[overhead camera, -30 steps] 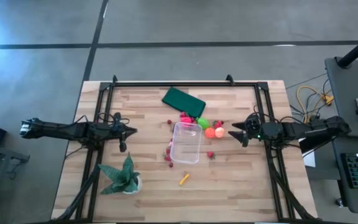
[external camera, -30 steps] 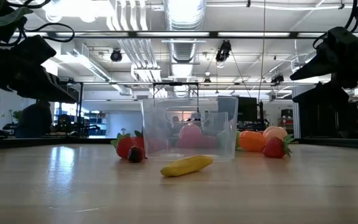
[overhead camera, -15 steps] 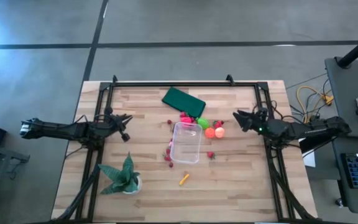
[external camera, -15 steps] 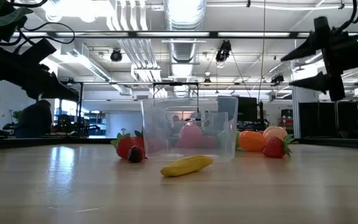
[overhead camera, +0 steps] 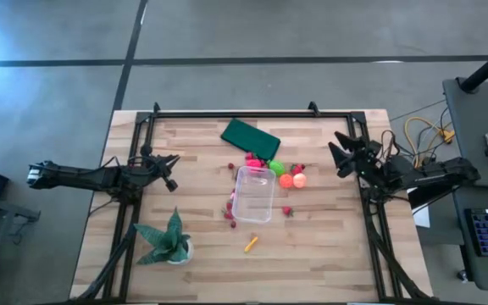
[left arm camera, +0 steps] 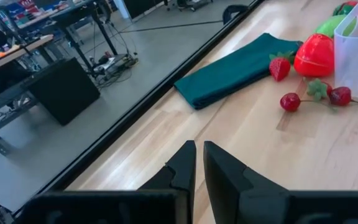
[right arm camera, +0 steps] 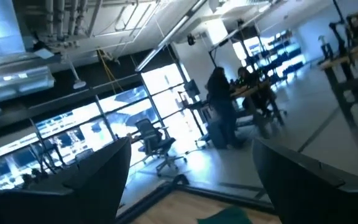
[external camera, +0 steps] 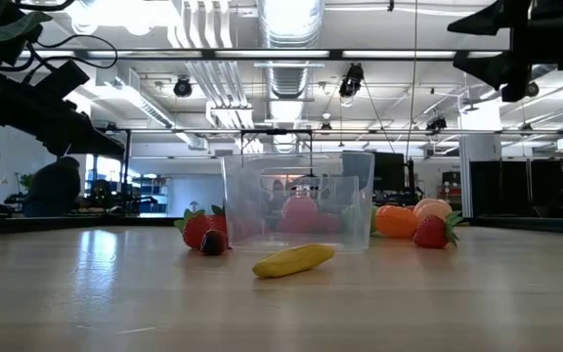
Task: Pick and placing Produce into tupperware
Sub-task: Put the pink peach into the transparent bin
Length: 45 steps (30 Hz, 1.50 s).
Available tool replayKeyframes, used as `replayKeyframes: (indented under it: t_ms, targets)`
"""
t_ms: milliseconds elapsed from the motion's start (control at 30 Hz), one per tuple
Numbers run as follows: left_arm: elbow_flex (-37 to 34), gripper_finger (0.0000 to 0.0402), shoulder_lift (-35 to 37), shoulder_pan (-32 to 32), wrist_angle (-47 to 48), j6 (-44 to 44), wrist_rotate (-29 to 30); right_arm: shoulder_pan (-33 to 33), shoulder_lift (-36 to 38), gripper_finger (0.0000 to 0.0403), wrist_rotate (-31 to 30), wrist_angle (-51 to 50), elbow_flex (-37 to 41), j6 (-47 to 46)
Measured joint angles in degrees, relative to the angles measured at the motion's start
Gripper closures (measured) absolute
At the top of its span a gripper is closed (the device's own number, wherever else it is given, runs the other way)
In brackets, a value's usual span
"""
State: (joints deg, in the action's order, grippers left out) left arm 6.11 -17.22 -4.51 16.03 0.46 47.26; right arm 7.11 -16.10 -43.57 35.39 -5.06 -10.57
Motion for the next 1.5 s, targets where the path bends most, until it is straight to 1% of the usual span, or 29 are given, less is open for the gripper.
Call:
replayKeyframes:
  t_ms: [167,233,333,367,533,600,667,800,900,1133,1233,1333,1500]
  targets:
    - [0.0,0.0384,-0.1,0.0,-1.7,0.3,0.0,0.0,-1.0,0.0078,0.0,0.5,0.0,-15.1]
    - [0.0,0.0384,-0.1,0.0,-5.0,0.0,-0.2,0.0,-1.8,0.0078,0.8,1.8,0.0,-18.0]
    - [0.0,0.0384,-0.3,0.0,-15.1,-0.7,-0.3,0.0,-3.7,0.0078,3.1,3.2,0.0,-18.5]
    - [0.0,0.0384,-0.5,0.0,-19.5,-2.6,-0.4,0.0,-4.7,0.0078,3.1,3.8,0.0,-19.1]
    - [0.0,0.0384,-1.1,0.0,-38.5,-22.5,-0.3,0.0,-9.3,0.0078,3.0,6.7,0.0,-19.9]
    - [0.0,0.0384,-1.0,0.0,-45.9,-28.1,-0.2,0.0,-10.7,0.0078,3.0,7.5,0.0,-21.0]
    - [0.0,0.0384,-0.9,0.0,-51.4,-30.0,-0.3,0.0,-11.7,0.0078,3.0,7.6,0.0,-22.3]
    - [0.0,0.0384,-0.6,0.0,-61.0,-29.8,0.8,0.0,-12.7,0.0078,3.0,7.6,0.0,-23.5]
    - [0.0,0.0384,0.1,0.0,-63.6,-29.6,1.2,0.0,-13.0,0.0078,3.0,7.6,0.0,-25.8]
    - [0.0,0.0384,1.2,0.0,-63.5,-30.5,1.1,0.0,-12.9,0.0078,3.1,7.6,0.0,-35.8]
    - [0.0,0.0384,1.1,0.0,-63.7,-35.7,1.0,0.0,-12.9,0.0078,3.1,7.6,0.0,-36.4]
    - [0.2,0.0384,-0.6,0.0,-63.5,-35.9,-2.0,0.0,-12.9,0.0078,2.8,7.7,0.0,-36.4]
    - [0.3,0.0384,-5.2,0.0,-63.5,-36.0,-2.3,0.0,-12.9,0.0078,0.3,11.3,-0.3,-36.4]
